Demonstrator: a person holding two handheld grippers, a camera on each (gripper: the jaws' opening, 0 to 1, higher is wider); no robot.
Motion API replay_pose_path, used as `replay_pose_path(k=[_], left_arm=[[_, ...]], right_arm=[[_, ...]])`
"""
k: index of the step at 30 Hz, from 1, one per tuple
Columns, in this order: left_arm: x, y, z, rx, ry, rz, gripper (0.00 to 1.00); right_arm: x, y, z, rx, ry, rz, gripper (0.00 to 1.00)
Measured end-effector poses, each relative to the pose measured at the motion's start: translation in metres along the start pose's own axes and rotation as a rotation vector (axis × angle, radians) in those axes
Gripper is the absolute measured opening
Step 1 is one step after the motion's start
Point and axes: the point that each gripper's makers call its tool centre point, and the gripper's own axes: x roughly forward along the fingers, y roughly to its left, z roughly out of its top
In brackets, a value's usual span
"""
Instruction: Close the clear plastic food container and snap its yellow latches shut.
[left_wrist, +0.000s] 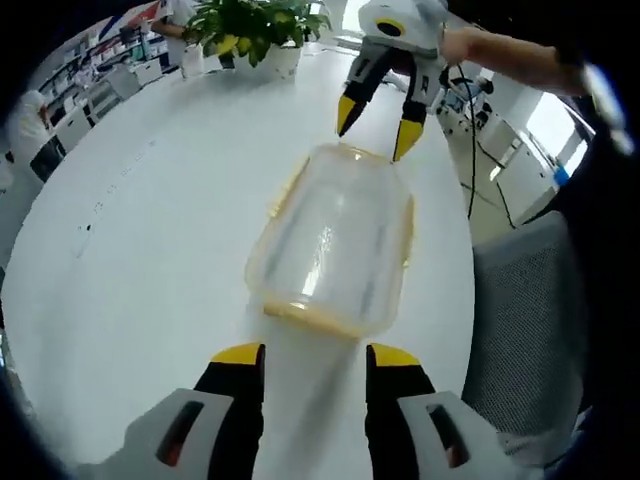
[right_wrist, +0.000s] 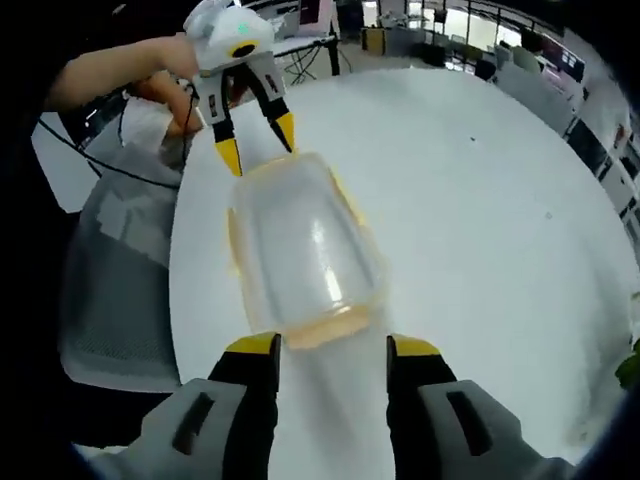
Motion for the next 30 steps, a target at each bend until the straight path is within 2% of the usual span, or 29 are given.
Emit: replay_pose_path(k=[3, 7, 12, 15, 21, 23, 30], left_arm=[[-0.003, 0.001, 0.000, -0.043, -0.027, 0.000, 0.34], [-0.006, -0.002, 0.008, -0.141, -0.099, -0.020, 0.35], [-0.010, 0.000, 0.014, -0.206, -0.134, 0.005, 0.35], [-0.009, -0.001, 0.018, -0.298, -0.172, -0.010, 0.35], [-0.008, -0.002, 0.019, -0.397, -0.188, -0.015, 0.36], [-0.007, -0.004, 0.023, -0.459, -0.224, -0.030, 0.35], [-0.002, -0.002, 0.023, -0.601, -0.258, -0.028, 0.34]], right_arm=[[-0.001, -0.002, -0.001, 0.033, -0.007, -0.008, 0.39], [-0.003, -0.002, 0.002, 0.081, -0.034, -0.005, 0.39], [-0.004, -0.002, 0.005, 0.130, -0.063, -0.016, 0.38], [-0.005, -0.003, 0.007, 0.185, -0.095, -0.016, 0.38], [-0.003, 0.000, 0.006, 0.206, -0.104, -0.026, 0.38], [-0.002, 0.002, 0.007, 0.230, -0.121, -0.027, 0.38], [0.003, 0.005, 0.008, 0.329, -0.160, -0.023, 0.35]])
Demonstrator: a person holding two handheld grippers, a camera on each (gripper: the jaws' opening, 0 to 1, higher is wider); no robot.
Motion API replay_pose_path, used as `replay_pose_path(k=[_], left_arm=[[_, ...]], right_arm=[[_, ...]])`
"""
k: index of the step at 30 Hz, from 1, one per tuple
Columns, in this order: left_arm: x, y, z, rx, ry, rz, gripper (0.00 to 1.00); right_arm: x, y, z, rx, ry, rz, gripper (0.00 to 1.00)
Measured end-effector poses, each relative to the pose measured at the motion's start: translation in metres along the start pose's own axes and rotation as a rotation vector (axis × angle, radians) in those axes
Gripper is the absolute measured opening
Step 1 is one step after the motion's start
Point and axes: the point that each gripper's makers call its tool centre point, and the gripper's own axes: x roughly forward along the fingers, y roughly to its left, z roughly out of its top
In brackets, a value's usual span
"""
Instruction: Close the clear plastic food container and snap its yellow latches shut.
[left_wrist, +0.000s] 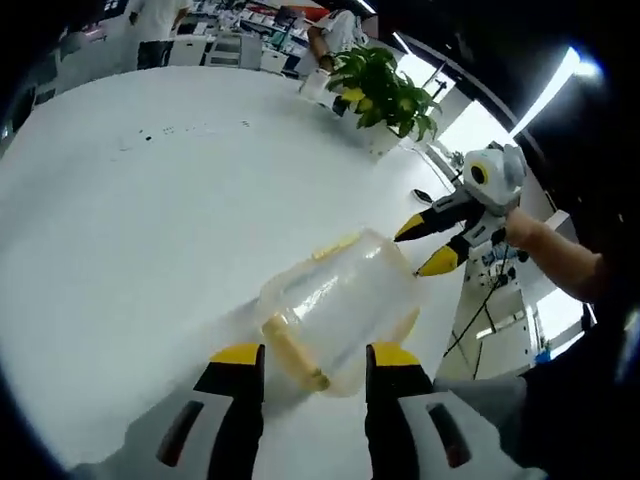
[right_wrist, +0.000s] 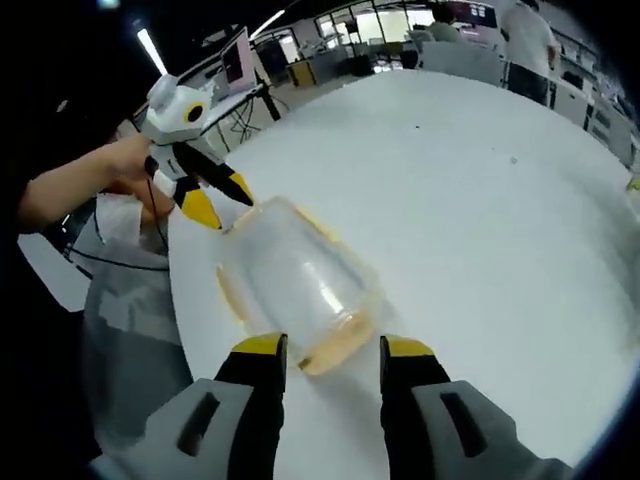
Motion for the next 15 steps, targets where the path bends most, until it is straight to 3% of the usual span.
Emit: replay_pose_path(k=[5, 10, 15], left_arm=[[0.006, 0.009, -0.010, -0.036, 0.025, 0.037, 0.31], [0.009, 0.000, -0.009, -0.099, 0.003, 0.008, 0.29], [0.013, 0.002, -0.011, -0.105, 0.018, 0.030, 0.26]], right_arm=[[0.001, 0.002, 0.001, 0.047, -0.020, 0.012, 0.35], [0.003, 0.004, -0.002, 0.073, -0.013, 0.020, 0.30], [0.009, 0.007, -0.010, 0.076, 0.002, 0.025, 0.28]])
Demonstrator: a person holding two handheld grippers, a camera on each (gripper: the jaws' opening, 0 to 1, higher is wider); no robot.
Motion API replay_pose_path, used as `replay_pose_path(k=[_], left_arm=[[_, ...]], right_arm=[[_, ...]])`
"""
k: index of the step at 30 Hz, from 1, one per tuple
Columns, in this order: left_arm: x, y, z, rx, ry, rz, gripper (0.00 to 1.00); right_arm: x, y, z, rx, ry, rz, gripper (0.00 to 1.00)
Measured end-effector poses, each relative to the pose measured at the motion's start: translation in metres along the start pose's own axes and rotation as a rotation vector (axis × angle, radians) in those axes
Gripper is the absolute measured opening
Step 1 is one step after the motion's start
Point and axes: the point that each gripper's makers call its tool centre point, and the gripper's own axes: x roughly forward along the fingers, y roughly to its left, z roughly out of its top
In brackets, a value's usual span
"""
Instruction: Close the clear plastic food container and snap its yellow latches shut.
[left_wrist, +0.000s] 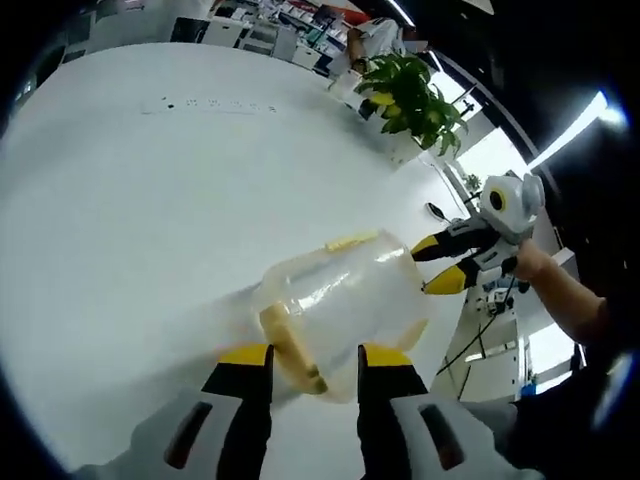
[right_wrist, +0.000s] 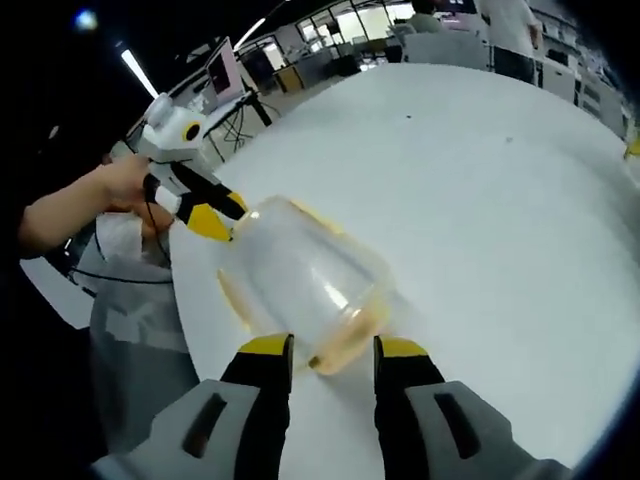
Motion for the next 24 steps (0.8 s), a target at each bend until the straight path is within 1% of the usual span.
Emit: replay_pose_path(k=[1, 2, 3, 5, 9, 12, 16, 17, 18, 19, 24], left_arm=[[0.0011, 0.0019, -0.0016, -0.013, 0.007, 0.010, 0.24], [0.0020, 0.0032, -0.0041, -0.020, 0.018, 0.020, 0.24], [0.0031, 0.0007, -0.0035, -0.058, 0.010, 0.010, 0.24], [0.0023, 0.0008, -0.0033, -0.035, 0.013, 0.014, 0.24], [0.0024, -0.0010, -0.0032, -0.015, 0.018, 0.030, 0.23], [0.0021, -0.0003, -0.0036, -0.019, 0.012, 0.034, 0.22], [0.0022, -0.0001, -0.0036, -0.025, 0.006, 0.036, 0.22], [0.0023, -0.0001, -0.0037, -0.025, 0.006, 0.037, 0.22], [0.0021, 0.0003, -0.0042, -0.025, 0.008, 0.037, 0.22], [0.0018, 0.0007, -0.0046, -0.025, 0.009, 0.037, 0.21], [0.0025, 0.0004, -0.0040, -0.026, 0.009, 0.036, 0.21]], right_arm=[[0.0015, 0.0029, 0.0001, 0.036, -0.004, 0.023, 0.26], [0.0018, -0.0016, 0.0012, 0.032, -0.012, 0.006, 0.26], [0.0006, -0.0001, 0.0008, 0.034, -0.014, 0.009, 0.26], [0.0004, -0.0005, 0.0007, 0.039, -0.018, 0.013, 0.26], [0.0015, 0.0010, 0.0009, 0.038, -0.015, 0.019, 0.25], [0.0025, 0.0012, 0.0021, 0.036, -0.002, 0.017, 0.25], [0.0030, 0.0001, 0.0011, 0.045, -0.003, 0.028, 0.24], [0.0021, 0.0057, -0.0060, 0.049, 0.035, 0.059, 0.23], [0.0052, 0.0013, -0.0027, 0.051, -0.006, 0.030, 0.23], [0.0050, 0.0028, -0.0064, 0.048, 0.012, 0.032, 0.23], [0.0069, 0.0033, -0.0055, 0.062, 0.003, 0.020, 0.23]])
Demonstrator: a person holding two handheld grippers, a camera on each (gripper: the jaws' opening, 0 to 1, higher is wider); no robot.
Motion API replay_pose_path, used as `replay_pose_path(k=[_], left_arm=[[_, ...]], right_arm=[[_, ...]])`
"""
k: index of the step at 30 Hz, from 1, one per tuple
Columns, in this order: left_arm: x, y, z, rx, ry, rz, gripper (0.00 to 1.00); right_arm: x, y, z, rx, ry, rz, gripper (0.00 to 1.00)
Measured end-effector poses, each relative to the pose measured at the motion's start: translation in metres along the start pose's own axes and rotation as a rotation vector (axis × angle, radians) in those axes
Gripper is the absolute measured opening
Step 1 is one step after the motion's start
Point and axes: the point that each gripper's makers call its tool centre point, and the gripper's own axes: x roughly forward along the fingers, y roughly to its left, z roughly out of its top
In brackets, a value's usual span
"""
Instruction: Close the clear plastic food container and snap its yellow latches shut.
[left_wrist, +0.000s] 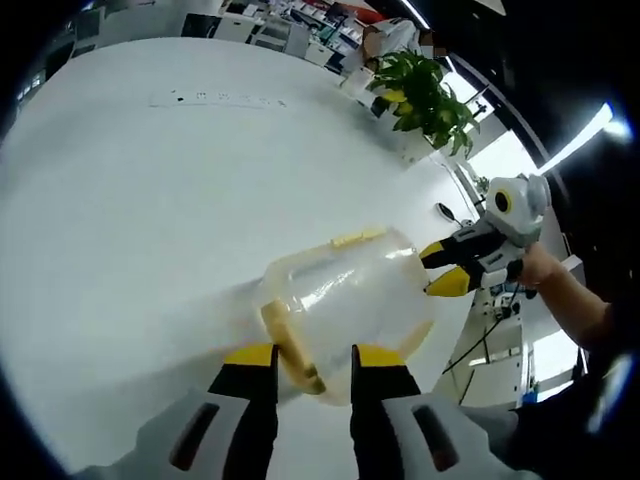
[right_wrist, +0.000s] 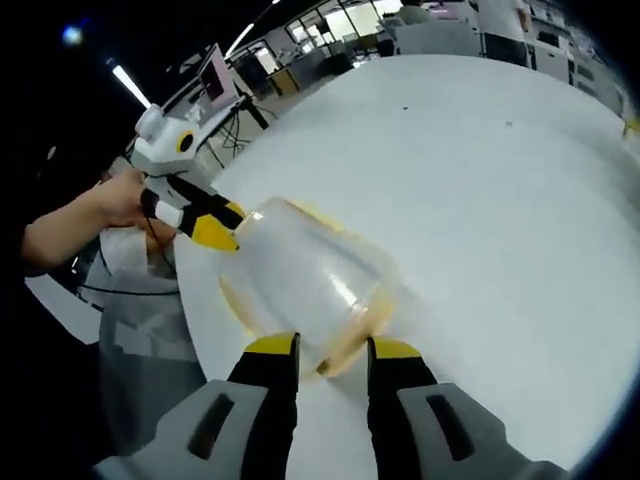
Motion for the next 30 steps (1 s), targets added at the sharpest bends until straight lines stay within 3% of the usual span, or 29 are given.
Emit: replay_pose_path(k=[10, 11, 12, 13, 21, 30], left_arm=[[0.002, 0.000, 0.000, -0.008, 0.004, -0.003, 0.20], [0.004, -0.011, 0.005, -0.020, -0.020, -0.066, 0.18], [0.003, 0.003, -0.004, -0.041, 0.002, 0.006, 0.18], [0.004, 0.000, -0.005, -0.028, 0.002, -0.019, 0.18], [0.001, 0.001, -0.002, -0.055, -0.006, -0.020, 0.20], [0.000, -0.001, -0.001, -0.053, -0.023, 0.010, 0.21]], right_arm=[[0.001, 0.001, 0.008, -0.021, 0.028, 0.007, 0.23], [0.001, 0.002, 0.009, -0.026, 0.028, 0.011, 0.23], [0.000, 0.002, 0.009, -0.024, 0.042, 0.011, 0.23], [-0.001, 0.001, 0.011, -0.020, 0.037, 0.011, 0.23], [-0.002, 0.000, 0.010, -0.007, 0.028, 0.009, 0.23], [-0.001, 0.000, 0.011, 0.002, 0.011, -0.002, 0.24]])
